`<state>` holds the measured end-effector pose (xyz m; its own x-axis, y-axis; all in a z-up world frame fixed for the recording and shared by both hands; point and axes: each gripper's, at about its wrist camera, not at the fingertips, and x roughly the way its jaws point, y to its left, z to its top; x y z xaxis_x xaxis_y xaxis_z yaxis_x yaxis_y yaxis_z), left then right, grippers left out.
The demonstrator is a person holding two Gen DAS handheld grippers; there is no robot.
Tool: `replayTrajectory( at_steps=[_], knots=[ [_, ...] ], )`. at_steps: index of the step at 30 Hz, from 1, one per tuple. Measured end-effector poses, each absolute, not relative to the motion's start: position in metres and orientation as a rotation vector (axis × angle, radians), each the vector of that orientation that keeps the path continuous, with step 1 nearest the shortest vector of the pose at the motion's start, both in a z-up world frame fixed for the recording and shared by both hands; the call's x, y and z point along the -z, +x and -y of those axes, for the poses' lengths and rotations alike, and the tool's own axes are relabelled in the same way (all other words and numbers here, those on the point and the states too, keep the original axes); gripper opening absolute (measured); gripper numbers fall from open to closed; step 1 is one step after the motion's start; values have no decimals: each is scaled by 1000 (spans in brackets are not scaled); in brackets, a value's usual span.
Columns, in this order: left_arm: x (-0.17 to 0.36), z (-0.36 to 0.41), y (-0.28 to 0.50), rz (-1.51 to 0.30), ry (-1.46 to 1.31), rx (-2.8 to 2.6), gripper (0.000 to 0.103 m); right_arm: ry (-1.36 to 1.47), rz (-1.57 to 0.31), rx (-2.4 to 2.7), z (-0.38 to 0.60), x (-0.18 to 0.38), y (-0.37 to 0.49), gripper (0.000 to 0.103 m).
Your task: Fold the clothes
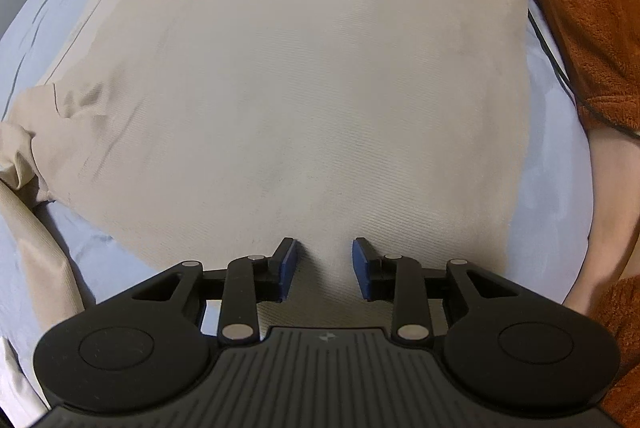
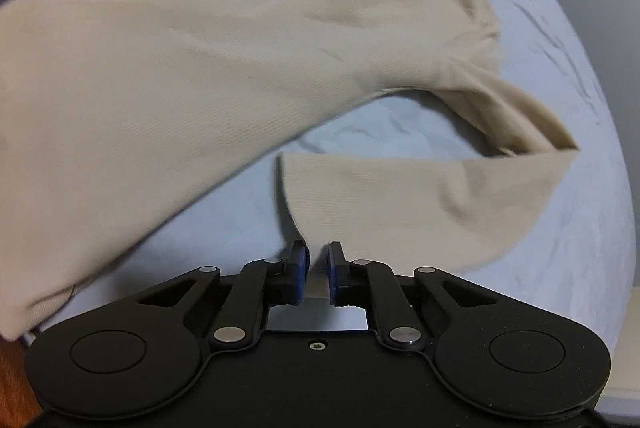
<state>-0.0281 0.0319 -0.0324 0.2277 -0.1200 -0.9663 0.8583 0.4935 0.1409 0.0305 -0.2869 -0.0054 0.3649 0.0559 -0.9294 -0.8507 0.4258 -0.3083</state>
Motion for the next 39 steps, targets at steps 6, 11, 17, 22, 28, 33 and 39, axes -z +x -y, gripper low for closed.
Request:
replayTrajectory(
  at_steps=[6,11,17,22,28,33,39],
  knots=[
    [32,-32,-32,-1132,831,777,31,-827,-1044,-556,353,-49,40,8],
    [30,-32,-36,-1127,848,765,31,-874,-1071,-450,393,-64,37,8],
    [29,-26,-42,-1130,872,748,32,-930,-1109,-313,441,-59,41,7],
    [30,-24,-43,-1130,906,729,38,-939,-1142,-208,474,-46,50,3],
    [30,-20,-46,-1152,916,714,39,-869,-1153,-147,497,-29,63,3],
    [31,-18,-45,-1171,923,710,39,-724,-1118,-301,489,-29,48,16],
    [30,-20,-49,-1181,921,710,40,-754,-1143,-447,466,3,33,27]
  ],
)
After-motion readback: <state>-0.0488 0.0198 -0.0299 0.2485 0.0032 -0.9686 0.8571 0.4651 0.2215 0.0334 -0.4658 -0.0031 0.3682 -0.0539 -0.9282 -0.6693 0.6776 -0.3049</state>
